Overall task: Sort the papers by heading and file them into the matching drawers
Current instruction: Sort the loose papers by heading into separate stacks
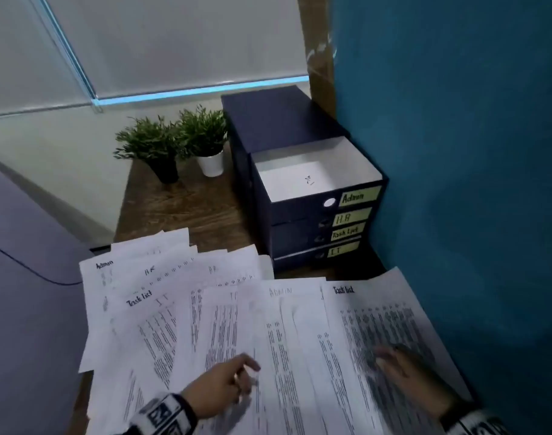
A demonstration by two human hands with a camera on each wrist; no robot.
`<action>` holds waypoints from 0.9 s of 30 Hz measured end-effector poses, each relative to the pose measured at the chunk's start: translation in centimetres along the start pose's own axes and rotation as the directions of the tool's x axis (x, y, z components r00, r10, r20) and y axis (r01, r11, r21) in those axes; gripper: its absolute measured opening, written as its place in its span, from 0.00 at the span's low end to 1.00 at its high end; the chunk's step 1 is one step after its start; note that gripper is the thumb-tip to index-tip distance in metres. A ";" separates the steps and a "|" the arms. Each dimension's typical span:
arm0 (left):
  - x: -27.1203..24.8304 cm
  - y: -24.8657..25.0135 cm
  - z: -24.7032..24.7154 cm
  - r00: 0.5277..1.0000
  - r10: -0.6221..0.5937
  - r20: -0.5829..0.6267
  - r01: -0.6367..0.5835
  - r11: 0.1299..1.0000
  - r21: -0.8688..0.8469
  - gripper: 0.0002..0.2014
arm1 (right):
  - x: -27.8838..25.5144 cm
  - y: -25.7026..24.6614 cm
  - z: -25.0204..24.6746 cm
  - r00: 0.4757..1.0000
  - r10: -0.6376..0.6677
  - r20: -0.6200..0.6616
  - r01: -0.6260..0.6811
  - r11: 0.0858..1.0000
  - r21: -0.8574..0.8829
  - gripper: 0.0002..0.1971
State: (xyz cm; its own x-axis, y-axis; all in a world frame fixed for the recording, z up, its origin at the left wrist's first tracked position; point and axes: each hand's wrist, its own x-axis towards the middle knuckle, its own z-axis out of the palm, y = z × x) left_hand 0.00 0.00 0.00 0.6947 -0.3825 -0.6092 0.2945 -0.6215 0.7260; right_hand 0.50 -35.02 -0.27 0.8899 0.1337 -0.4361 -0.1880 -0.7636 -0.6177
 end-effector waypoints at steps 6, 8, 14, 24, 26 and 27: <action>8.2 5.4 3.5 0.997 0.037 -0.071 -0.049 0.983 -0.176 0.16 | 4.0 1.1 2.2 0.989 0.145 -0.032 -0.147 0.926 -0.347 0.26; 9.8 6.3 5.6 0.997 -0.001 -0.077 -0.021 0.959 -0.283 0.17 | 4.2 1.8 2.9 0.985 0.171 0.016 -0.153 0.917 -0.369 0.28; 13.0 8.3 10.3 0.980 -0.114 -0.163 0.004 0.833 -0.554 0.19 | 3.7 2.4 4.0 0.985 0.173 0.019 -0.148 0.893 -0.424 0.32; 12.5 7.9 10.9 0.973 0.008 -0.230 -0.113 0.888 -0.445 0.19 | 3.9 3.2 2.5 0.950 0.019 -0.312 -0.046 0.996 -0.079 0.34; 10.7 7.5 9.5 0.977 0.024 -0.211 -0.133 0.845 -0.518 0.19 | 4.2 3.8 1.8 0.867 -0.011 -0.498 0.051 0.996 0.067 0.35; 9.8 7.2 8.7 0.981 0.049 -0.190 -0.143 0.843 -0.519 0.17 | 4.4 4.1 1.7 0.841 -0.020 -0.541 0.108 0.985 0.132 0.39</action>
State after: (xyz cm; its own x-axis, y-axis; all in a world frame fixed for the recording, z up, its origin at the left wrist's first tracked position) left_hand 3.18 -14.15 -3.54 0.8203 -0.2755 -0.5013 0.4899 -0.1139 0.8643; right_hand 2.92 -36.51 -5.82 0.9769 -0.2137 -0.0006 -0.1437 -0.6549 -0.7420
